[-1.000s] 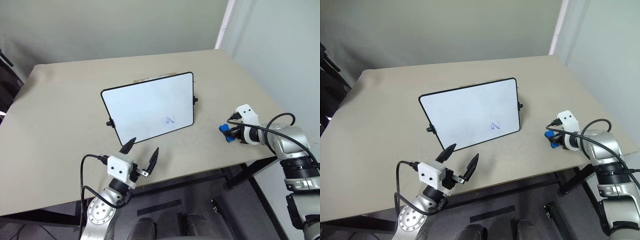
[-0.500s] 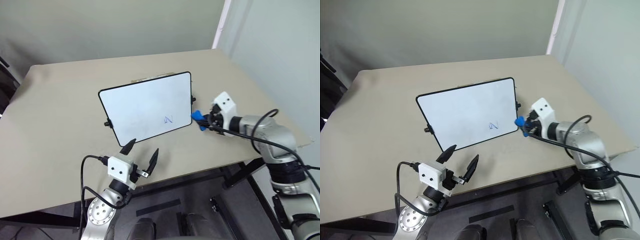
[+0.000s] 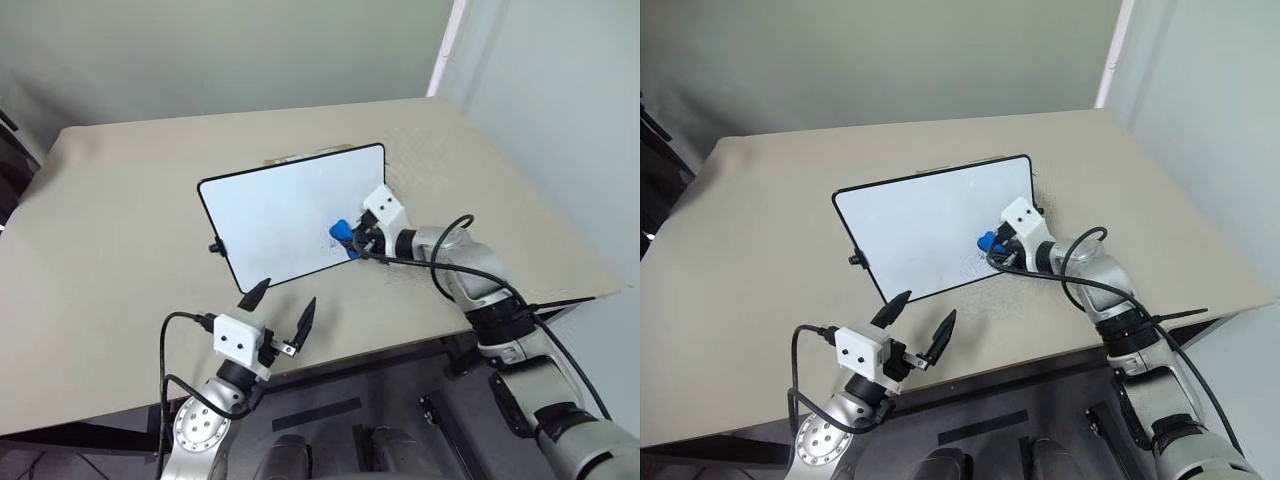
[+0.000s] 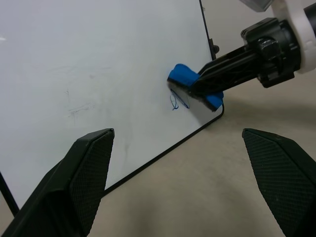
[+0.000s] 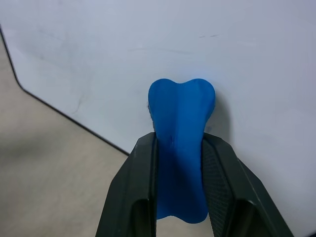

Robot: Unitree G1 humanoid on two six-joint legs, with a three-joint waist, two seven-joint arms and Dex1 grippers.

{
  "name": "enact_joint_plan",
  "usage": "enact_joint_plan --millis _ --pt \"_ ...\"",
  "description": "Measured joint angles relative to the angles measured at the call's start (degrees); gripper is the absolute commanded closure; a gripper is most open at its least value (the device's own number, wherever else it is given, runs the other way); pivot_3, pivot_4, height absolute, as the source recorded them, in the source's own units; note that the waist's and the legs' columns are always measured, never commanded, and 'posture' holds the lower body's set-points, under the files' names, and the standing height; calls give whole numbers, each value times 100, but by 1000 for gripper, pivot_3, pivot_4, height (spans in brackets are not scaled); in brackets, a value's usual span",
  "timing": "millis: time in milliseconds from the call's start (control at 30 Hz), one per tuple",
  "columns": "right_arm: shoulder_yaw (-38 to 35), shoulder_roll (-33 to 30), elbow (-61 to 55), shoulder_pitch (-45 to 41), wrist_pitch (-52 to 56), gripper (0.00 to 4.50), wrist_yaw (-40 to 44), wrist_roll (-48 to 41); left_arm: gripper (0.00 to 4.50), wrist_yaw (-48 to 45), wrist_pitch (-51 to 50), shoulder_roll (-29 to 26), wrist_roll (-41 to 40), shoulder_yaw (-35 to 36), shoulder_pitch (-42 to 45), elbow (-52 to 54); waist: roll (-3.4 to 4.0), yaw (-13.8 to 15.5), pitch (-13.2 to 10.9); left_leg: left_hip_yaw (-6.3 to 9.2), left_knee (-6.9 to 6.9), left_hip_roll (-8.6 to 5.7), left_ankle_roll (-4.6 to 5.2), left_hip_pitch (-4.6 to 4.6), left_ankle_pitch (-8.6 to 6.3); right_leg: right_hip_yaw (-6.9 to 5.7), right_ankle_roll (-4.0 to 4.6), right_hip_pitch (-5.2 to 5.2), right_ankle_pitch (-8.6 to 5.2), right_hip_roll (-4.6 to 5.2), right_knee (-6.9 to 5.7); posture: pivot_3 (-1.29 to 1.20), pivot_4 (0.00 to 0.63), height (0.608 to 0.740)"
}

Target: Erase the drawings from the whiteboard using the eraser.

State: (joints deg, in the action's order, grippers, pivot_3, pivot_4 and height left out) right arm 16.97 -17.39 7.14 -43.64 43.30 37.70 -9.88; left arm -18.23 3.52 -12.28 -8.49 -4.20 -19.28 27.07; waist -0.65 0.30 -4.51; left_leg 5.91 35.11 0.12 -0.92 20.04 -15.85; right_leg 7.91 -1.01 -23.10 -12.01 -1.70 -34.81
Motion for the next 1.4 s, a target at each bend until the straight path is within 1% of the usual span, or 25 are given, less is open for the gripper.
enact_joint_plan --millis 167,333,533,700,800,900,1100,1400 --pt "63 91 244 3 -51 3254 -5 138 0 12 0 0 0 0 -93 56 0 -8 0 0 -1 0 -11 -4 -7 0 13 -11 7 0 -1 0 150 730" --pt "166 251 854 -8 -174 3254 -136 404 0 36 0 -1 0 2 -166 166 2 -10 -3 1 -1 0 -29 0 -19 -1 34 -23 20 0 -2 0 150 730" --pt "171 364 1265 -220 -295 3254 -194 562 0 96 0 -3 -4 5 -240 244 2 -17 -6 1 0 0 -35 -1 -22 -3 44 -27 26 -1 -4 0 150 730" --pt "131 364 1291 -292 -331 3254 -303 618 0 106 0 -5 -10 41 -261 257 2 -20 -22 1 3 -1 -70 8 -39 -2 44 -30 26 0 -3 0 150 730" --pt "8 362 1275 -361 -330 3254 -345 632 0 105 0 -6 -11 76 -260 257 2 -22 -23 0 3 0 -71 12 -35 -3 49 -30 30 -1 -6 0 150 730" --pt "-42 361 1168 -376 -320 3254 -348 632 0 100 0 -5 -13 75 -254 256 2 -26 -23 -1 2 0 -34 10 -11 -3 50 -29 34 -1 -9 0 150 730" --pt "-71 405 976 -379 -248 3254 -350 629 0 94 0 -5 -15 75 -254 256 0 -57 -22 -2 0 1 -24 2 -5 -4 44 -29 37 -2 -5 0 150 730" --pt "-88 847 1001 -511 -205 3254 -412 667 0 89 0 -14 -18 75 -329 257 -2 -120 -20 -1 -3 1 -26 -8 -8 -6 39 -42 34 -3 -4 0 150 730"
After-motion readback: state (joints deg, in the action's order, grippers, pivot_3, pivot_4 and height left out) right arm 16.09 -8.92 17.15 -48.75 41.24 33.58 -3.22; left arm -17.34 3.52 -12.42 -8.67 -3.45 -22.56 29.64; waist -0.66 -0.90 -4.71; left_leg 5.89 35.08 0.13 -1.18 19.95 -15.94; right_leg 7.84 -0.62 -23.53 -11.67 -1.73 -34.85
